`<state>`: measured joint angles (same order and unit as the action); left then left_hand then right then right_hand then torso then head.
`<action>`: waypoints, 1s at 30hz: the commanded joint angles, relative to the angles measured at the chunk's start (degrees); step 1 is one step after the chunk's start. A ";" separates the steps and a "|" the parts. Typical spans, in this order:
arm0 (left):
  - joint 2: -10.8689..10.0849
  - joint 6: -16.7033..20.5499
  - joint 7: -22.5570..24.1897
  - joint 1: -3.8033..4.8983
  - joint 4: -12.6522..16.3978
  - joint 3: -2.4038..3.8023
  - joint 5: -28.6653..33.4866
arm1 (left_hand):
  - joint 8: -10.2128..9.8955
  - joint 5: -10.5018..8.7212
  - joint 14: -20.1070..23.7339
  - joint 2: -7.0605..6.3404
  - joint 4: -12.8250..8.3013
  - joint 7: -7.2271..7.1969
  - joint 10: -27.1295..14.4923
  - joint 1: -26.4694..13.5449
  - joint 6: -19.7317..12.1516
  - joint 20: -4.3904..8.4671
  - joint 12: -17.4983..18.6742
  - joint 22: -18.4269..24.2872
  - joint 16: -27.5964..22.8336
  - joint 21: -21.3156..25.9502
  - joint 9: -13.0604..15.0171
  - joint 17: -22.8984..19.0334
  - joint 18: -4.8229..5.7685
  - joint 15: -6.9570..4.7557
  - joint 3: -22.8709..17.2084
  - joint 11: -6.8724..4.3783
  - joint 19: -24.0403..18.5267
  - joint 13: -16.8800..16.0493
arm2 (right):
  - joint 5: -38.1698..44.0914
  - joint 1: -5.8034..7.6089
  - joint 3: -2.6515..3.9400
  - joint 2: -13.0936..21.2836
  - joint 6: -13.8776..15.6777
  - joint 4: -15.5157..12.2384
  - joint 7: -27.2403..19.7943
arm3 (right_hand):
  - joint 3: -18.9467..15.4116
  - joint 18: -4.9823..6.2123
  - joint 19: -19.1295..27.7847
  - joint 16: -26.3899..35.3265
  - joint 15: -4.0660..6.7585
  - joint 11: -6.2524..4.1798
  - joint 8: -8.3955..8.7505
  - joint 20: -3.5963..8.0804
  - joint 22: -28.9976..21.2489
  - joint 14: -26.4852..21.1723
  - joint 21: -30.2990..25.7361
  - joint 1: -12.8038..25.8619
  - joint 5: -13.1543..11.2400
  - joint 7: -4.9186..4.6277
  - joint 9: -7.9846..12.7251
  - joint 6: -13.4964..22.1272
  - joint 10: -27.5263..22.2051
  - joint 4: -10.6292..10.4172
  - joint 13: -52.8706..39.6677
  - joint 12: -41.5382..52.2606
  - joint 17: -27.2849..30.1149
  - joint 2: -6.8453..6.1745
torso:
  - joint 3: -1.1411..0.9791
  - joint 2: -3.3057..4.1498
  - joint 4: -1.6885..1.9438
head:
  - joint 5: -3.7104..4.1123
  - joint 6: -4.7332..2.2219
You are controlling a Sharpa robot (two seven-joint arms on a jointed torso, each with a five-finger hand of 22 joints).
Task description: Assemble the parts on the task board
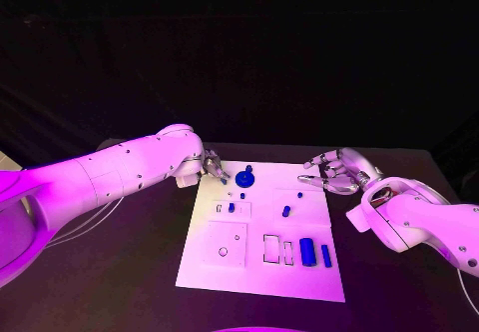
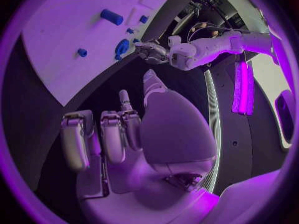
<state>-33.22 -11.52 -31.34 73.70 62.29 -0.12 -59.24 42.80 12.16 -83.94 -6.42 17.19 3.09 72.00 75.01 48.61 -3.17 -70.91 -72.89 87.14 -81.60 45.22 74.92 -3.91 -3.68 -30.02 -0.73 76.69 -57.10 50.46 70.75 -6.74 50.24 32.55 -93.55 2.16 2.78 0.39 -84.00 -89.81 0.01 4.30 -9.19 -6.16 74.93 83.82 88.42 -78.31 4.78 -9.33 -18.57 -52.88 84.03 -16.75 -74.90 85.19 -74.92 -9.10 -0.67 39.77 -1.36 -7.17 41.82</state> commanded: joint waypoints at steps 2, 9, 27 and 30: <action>-1.05 0.90 0.06 0.06 1.36 0.03 2.42 | 0.17 -0.44 -4.34 0.50 -4.20 0.00 -0.02 1.36 -0.38 0.22 0.04 -0.13 0.15 -0.30 3.61 9.39 -0.15 -0.19 -4.94 -0.12 0.05 0.10 | 0.55 -0.03 0.01 0.01 -0.43 0.00 -0.34 | -0.33 0.04 -5.16 0.10 -0.40 0.25 -0.02 -0.19 14.11 5.98 -0.09 0.62 0.20 0.08 0.08 0.29 1.97 0.00 -11.19 -0.07 -14.31 0.19 | -0.07 -0.04 0.04 | -0.04 0.13; -4.49 1.69 0.01 0.06 6.10 0.02 3.18 | 0.20 -0.60 -4.47 -0.16 -4.90 0.01 0.11 1.28 -0.32 0.24 0.00 -0.68 0.33 -0.56 3.90 9.75 -0.03 -0.21 -6.29 -0.13 0.48 0.12 | 0.55 -0.03 0.01 0.16 -0.39 0.00 -0.36 | -0.33 0.04 -5.16 0.10 -0.40 0.25 -0.02 -0.19 14.11 5.98 -0.09 0.62 0.20 0.08 0.08 0.29 1.97 0.00 -11.19 -0.07 -14.31 0.19 | -0.05 -0.16 0.17 | -0.20 0.22; -14.27 6.99 2.73 -2.23 22.91 -0.24 -6.14 | 0.39 -0.47 -4.63 -0.77 -5.50 -0.10 0.91 0.60 0.20 0.31 -0.45 -2.15 0.51 -1.30 4.32 10.10 0.30 -0.31 -8.43 -0.25 1.70 -0.40 | 1.03 -0.06 0.00 0.68 -0.16 0.15 -0.66 | -0.31 0.04 -5.16 0.11 -0.39 0.24 -0.06 -0.19 14.11 5.98 -0.09 0.67 0.19 0.09 0.08 0.25 1.95 -0.01 -11.17 -0.08 -14.29 0.33 | 0.01 -0.82 0.63 | -0.71 1.33; -14.91 7.67 2.65 -2.92 24.25 -0.52 -7.92 | 0.42 -0.46 -4.63 -0.83 -5.53 -0.13 1.04 0.48 0.28 0.33 -0.53 -2.24 0.51 -1.35 4.37 10.10 0.32 -0.34 -8.67 -0.28 1.78 -0.51 | 1.42 -0.08 0.00 0.76 -0.12 0.23 -0.65 | -0.31 0.04 -5.16 0.11 -0.39 0.24 -0.06 -0.19 14.11 5.98 -0.09 0.67 0.19 0.09 0.08 0.25 1.95 -0.01 -11.17 -0.08 -14.29 0.33 | 0.07 -0.83 0.69 | -0.76 1.49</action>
<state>-47.98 -6.32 -29.95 71.02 85.81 -0.58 -62.69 42.81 11.60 -83.94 -6.84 18.64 3.38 72.74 75.64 48.32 -2.78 -71.20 -74.96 87.42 -82.76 45.23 74.91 -3.90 -3.67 -31.55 -1.00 78.14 -57.56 50.65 70.73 -6.74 50.95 32.61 -93.34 2.09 2.78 0.38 -84.00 -89.81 0.01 4.30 -9.19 -6.16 74.91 83.82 88.42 -78.03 4.78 -9.33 -18.57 -52.88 84.03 -16.75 -74.95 85.19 -74.92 -8.83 -0.67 39.03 -0.76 -7.86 43.12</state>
